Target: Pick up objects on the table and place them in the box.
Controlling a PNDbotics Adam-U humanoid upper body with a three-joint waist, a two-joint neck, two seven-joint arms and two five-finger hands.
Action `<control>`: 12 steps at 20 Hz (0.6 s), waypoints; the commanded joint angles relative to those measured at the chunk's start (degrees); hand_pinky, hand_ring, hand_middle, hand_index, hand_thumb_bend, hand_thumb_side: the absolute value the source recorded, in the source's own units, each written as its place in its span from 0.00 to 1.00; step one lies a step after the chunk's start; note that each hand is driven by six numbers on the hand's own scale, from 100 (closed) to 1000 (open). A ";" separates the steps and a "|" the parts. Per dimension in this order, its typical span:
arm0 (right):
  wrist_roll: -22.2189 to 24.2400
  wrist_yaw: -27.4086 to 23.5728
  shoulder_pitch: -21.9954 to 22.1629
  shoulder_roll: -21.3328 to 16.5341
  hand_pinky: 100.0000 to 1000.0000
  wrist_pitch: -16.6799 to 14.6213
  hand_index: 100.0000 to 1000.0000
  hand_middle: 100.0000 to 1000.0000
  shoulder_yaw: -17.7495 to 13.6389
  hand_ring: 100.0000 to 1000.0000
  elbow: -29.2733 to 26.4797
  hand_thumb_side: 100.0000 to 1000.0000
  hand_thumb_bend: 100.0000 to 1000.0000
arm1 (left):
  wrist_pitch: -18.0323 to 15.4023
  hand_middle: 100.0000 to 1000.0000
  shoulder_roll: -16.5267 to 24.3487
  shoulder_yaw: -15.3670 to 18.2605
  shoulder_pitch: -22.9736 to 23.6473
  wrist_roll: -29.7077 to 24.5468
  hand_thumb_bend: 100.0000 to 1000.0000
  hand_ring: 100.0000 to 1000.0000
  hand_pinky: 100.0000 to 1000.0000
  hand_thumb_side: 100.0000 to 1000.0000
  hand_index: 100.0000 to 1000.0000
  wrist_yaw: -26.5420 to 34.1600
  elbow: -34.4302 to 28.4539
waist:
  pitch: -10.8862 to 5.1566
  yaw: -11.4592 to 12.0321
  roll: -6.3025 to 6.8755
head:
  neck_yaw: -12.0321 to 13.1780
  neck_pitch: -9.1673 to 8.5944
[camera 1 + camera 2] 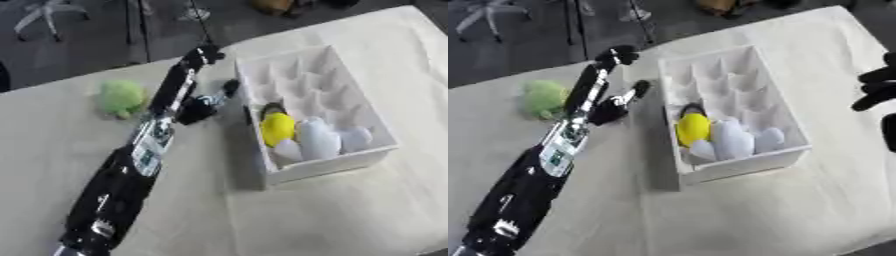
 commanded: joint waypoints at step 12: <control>-2.49 2.73 1.88 -1.41 0.72 1.35 0.90 0.67 -2.05 0.52 -1.40 0.72 0.30 | 2.29 0.75 9.81 14.46 21.33 -7.43 0.50 0.67 0.94 0.83 0.77 30.77 -27.77 | -0.63 3.54 -0.88 | -2.54 1.62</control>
